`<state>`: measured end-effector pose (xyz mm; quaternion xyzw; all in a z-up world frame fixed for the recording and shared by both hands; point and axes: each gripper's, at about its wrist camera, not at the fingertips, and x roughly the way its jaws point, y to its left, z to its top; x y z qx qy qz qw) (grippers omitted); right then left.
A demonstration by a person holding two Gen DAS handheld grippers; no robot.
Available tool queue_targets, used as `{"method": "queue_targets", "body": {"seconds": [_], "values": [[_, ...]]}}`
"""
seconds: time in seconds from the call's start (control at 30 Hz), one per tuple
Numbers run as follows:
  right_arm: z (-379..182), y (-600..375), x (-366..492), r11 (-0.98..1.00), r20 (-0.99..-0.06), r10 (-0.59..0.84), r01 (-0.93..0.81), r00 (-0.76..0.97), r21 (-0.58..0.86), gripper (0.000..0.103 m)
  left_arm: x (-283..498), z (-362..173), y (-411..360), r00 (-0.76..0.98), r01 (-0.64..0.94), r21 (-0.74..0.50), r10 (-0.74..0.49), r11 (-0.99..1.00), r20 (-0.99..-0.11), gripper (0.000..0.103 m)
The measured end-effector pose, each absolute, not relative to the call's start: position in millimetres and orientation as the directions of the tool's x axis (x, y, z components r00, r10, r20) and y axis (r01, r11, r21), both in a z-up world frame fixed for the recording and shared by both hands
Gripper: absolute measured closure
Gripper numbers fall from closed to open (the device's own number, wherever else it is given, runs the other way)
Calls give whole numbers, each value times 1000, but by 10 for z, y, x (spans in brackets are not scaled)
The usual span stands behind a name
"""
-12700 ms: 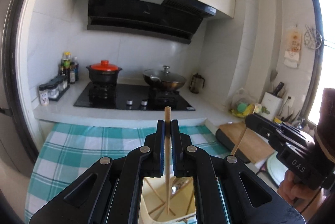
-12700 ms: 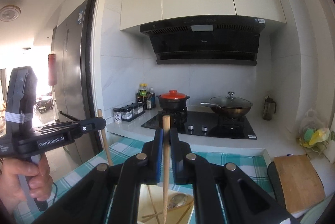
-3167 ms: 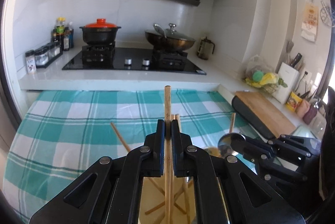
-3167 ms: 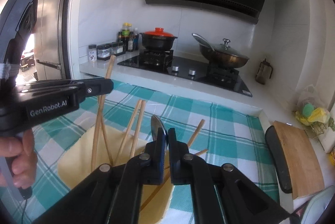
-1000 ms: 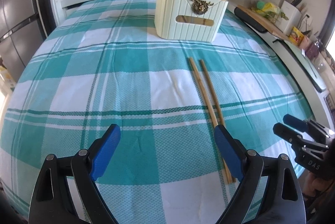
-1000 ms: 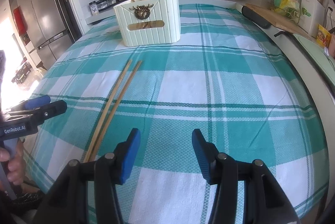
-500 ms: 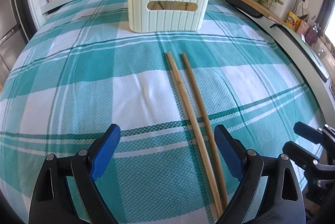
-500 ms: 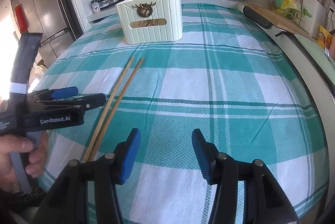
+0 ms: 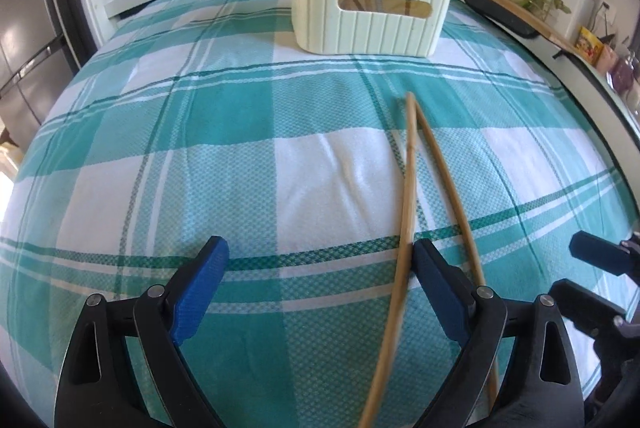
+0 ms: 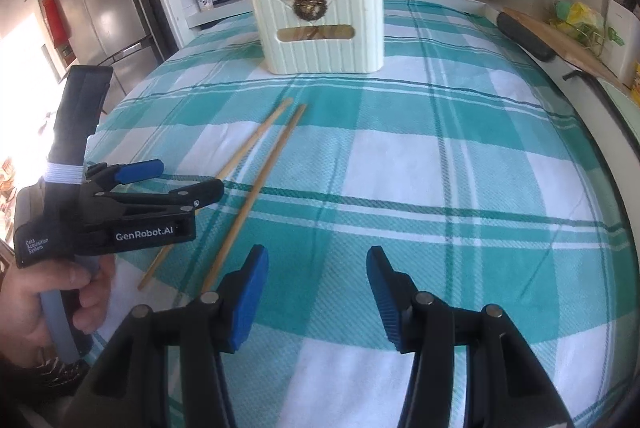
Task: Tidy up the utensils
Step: 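Grasp a wooden chopstick with the left gripper while the right gripper grasps the other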
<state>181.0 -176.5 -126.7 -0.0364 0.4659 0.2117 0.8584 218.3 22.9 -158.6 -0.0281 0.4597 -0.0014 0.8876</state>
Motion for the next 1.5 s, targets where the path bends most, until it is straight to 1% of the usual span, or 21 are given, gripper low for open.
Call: {"method": "queue_targets", "body": {"seconds": [0.1,0.17,0.23,0.27,0.3,0.33,0.43,0.53,0.73,0.8,0.87,0.9,0.93,0.97,1.0,1.1,1.23,1.3,1.33,1.37,1.5], "values": [[-1363,-1481,1889,882,-821,360,-449,443,144,53,2155,-1582,297,586,-34,-69,-36,997,-810,16],[-1454,-1327,1888,868,-833,356,-479,423,128,63,2125,-1573,311,589,-22,-61,-36,998,-807,24],[-1475,-1222,1815,864,-832,313,-501,457,50,70,2096,-1563,312,593,-3,-47,-36,999,-805,44],[-1475,-1195,1789,863,-837,284,-504,467,12,82,2081,-1560,305,594,7,-31,-29,999,-804,52],[-1468,-1206,1774,868,-839,266,-497,475,-6,86,2071,-1558,296,596,21,-20,-28,1000,-802,68],[-1466,-1242,1779,874,-842,256,-486,474,-8,92,2062,-1554,282,597,37,-16,-35,999,-802,77],[-1451,-1391,1779,894,-851,203,-447,484,-41,95,2040,-1552,236,592,79,-13,-57,997,-804,95],[-1445,-1598,1752,913,-858,153,-403,490,-67,97,1993,-1544,187,588,105,2,-60,995,-807,97],[-1411,-2042,1595,943,-880,69,-318,470,-96,97,1748,-1518,165,543,146,-39,-113,988,-832,99],[-1393,-2148,1527,946,-889,72,-314,453,-83,97,1650,-1503,156,532,151,-43,-118,988,-839,98],[-1374,-2206,1495,945,-897,100,-325,430,-50,95,1612,-1482,168,528,139,-37,-106,990,-843,93],[-1368,-2225,1510,943,-903,114,-331,415,-33,95,1622,-1464,186,522,137,-45,-111,990,-846,82],[-1353,-2241,1532,942,-904,128,-334,409,-18,91,1641,-1439,212,517,141,-65,-130,988,-846,66],[-1326,-2254,1563,940,-901,143,-341,410,-6,83,1669,-1405,242,514,149,-93,-157,984,-843,59],[-1301,-2252,1603,936,-899,158,-352,409,4,80,1704,-1367,273,512,159,-121,-187,980,-839,52],[-1261,-2233,1778,917,-912,194,-396,362,38,78,1883,-1282,335,475,196,-190,-262,962,-840,50],[-1356,-2137,2008,892,-939,188,-450,289,40,78,2200,-1293,278,468,227,-137,-231,964,-853,53],[-1424,-2062,2103,879,-945,172,-477,277,20,78,2371,-1384,208,440,252,-136,-239,958,-866,53],[-1428,-2037,2139,873,-942,174,-488,287,13,78,2450,-1440,166,425,260,-133,-236,956,-874,62],[-1431,-2002,2191,869,-942,171,-494,287,8,78,2539,-1503,113,411,268,-118,-224,956,-883,66],[-1457,-1852,2481,860,-940,200,-510,277,32,78,2837,-1504,-15,413,287,-90,-208,954,-887,66]]}}
